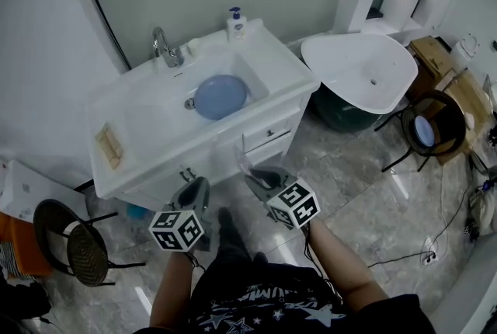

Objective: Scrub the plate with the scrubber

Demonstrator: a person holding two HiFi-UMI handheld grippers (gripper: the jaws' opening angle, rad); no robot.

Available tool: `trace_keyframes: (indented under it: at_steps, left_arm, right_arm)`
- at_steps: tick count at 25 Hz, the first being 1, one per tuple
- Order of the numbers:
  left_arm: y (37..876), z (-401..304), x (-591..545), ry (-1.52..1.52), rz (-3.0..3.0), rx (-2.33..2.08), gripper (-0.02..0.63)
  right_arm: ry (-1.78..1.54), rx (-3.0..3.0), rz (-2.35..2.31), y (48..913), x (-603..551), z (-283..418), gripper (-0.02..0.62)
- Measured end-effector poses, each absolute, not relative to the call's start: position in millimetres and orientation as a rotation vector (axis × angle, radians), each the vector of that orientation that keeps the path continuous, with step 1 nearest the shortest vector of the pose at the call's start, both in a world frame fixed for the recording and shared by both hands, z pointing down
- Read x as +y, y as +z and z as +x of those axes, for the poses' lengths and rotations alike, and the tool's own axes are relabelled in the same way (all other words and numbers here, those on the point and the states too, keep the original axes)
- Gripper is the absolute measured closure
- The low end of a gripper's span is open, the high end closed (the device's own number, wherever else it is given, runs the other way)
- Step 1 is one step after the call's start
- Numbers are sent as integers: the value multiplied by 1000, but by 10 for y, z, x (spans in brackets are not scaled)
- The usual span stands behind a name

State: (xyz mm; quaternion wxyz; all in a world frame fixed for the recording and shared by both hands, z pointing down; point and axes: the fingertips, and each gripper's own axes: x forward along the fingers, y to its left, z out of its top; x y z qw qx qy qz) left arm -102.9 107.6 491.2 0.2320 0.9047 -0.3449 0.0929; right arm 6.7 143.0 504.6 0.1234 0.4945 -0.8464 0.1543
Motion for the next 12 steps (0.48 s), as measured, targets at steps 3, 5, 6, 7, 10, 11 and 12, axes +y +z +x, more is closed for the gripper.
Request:
trace_keyframes:
  at_steps: [3, 5, 6, 7, 10, 11, 12]
  left_arm:
    - [4913, -1061, 1207, 275, 2501, -960, 566]
    - [4885, -1088, 1247, 279, 2512, -970, 566]
    - [4869, -1105, 1261, 275, 2514, -974, 566]
    - [4855, -1125, 1274, 269, 2513, -978, 566]
    - [4837, -1181, 1333, 255, 2506, -987, 566]
    - [4835, -1195, 1358, 253, 2503, -989, 566]
    - [4833, -1207, 1383, 251, 2501, -990, 566]
  right_arm:
    - [447, -2479, 1424, 5043, 1591, 11, 522]
    - [441, -2478, 1416, 5042, 1665, -21, 522]
    - [438, -2477, 1413, 5044, 1691, -38, 522]
    - [435, -2476, 1411, 5046, 1713, -57, 522]
    - [427, -2478, 1404, 5040, 1776, -119, 522]
    - [424, -2479, 1402, 5034, 1801, -136, 522]
    - [422, -2481, 1401, 5029, 1826, -152, 522]
